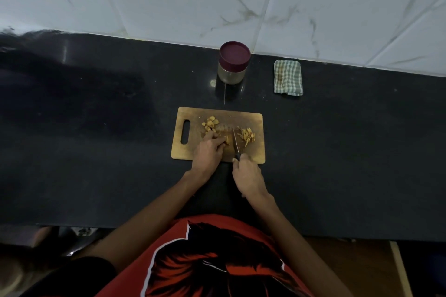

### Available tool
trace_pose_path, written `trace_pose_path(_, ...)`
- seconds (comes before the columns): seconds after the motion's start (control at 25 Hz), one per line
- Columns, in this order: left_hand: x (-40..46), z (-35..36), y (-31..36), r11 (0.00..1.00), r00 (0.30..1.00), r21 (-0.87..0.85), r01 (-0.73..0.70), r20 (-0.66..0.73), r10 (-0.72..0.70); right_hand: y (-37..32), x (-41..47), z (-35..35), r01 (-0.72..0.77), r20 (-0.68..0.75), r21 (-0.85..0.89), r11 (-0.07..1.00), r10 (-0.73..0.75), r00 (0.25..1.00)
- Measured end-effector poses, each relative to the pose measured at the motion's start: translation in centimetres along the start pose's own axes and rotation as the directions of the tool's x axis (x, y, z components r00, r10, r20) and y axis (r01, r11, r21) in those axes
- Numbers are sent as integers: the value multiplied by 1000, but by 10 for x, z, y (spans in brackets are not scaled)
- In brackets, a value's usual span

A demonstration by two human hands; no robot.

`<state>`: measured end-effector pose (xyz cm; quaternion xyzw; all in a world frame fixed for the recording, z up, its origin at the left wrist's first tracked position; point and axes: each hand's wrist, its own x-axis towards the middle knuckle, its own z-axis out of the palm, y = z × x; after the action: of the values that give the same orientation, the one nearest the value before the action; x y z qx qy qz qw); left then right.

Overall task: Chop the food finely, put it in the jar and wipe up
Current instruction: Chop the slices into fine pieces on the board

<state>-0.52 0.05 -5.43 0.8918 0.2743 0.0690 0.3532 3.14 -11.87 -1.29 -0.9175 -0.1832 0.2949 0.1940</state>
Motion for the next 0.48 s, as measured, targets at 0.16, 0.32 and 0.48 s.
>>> trace_pose_path(0.16,0,0,1,1000,1000,9,8,11,-8,-3,0,2,29,31,-25,999,-28,999)
trace_pose_path(0.32,-1,0,3,1000,1000,11,11,16,-12,-2,3,3,33,44,-20,999,-32,999)
trace_pose_path(0.48,-2,-1,4,1000,999,27,6,36,-7,-1,6,6,27,43,-53,998,-25,999)
